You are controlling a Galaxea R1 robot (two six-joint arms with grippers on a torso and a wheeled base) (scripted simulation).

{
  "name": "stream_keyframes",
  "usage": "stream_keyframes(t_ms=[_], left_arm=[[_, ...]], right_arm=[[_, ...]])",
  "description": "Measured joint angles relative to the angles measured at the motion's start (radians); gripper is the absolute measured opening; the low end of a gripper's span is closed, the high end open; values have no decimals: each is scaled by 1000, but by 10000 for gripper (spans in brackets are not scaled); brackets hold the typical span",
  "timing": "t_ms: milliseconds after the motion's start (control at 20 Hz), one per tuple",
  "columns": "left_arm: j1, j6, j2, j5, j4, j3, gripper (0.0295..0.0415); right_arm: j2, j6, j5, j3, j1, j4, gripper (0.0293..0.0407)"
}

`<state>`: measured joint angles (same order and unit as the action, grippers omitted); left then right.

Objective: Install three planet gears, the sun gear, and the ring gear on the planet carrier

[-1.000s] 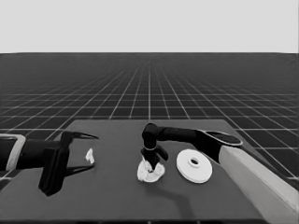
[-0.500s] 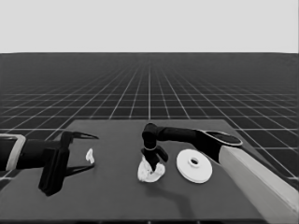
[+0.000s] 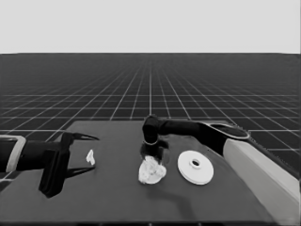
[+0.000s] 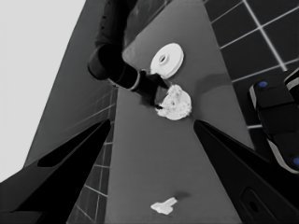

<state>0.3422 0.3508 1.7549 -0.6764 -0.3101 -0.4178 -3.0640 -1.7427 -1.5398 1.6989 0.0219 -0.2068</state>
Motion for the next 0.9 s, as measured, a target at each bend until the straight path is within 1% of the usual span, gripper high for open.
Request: stream_keyframes(t_ms=[50, 150, 400, 450, 500, 550, 600, 650, 750, 900], left_arm=[[0, 0, 0, 0, 0, 0, 385], [0, 0, 0, 0, 0, 0, 385], [0, 0, 0, 0, 0, 0, 385], [0, 0, 0, 0, 0, 0, 385], [0, 0, 0, 0, 0, 0, 385], [0, 0, 0, 0, 0, 0, 385], [0, 0, 0, 0, 0, 0, 385], [0, 0, 0, 0, 0, 0, 385], [0, 0, 0, 0, 0, 0, 385], [0, 0, 0, 0, 0, 0, 385]], right_arm=[[2, 148, -2, -8, -22, 18, 388], [3, 287, -2, -14, -41, 36, 385], [5, 357, -1, -15, -50, 45, 385], [281, 778, 147, -470, 75, -173, 405], [702, 1045, 234, -815, 192, -303, 395], [963, 1202, 285, -1018, 256, -380, 389], [1109, 1295, 315, -1139, 290, -426, 386], [1192, 1349, 333, -1211, 309, -452, 385], [1267, 1400, 350, -1278, 325, -477, 385], [1298, 1421, 358, -1305, 331, -488, 385]])
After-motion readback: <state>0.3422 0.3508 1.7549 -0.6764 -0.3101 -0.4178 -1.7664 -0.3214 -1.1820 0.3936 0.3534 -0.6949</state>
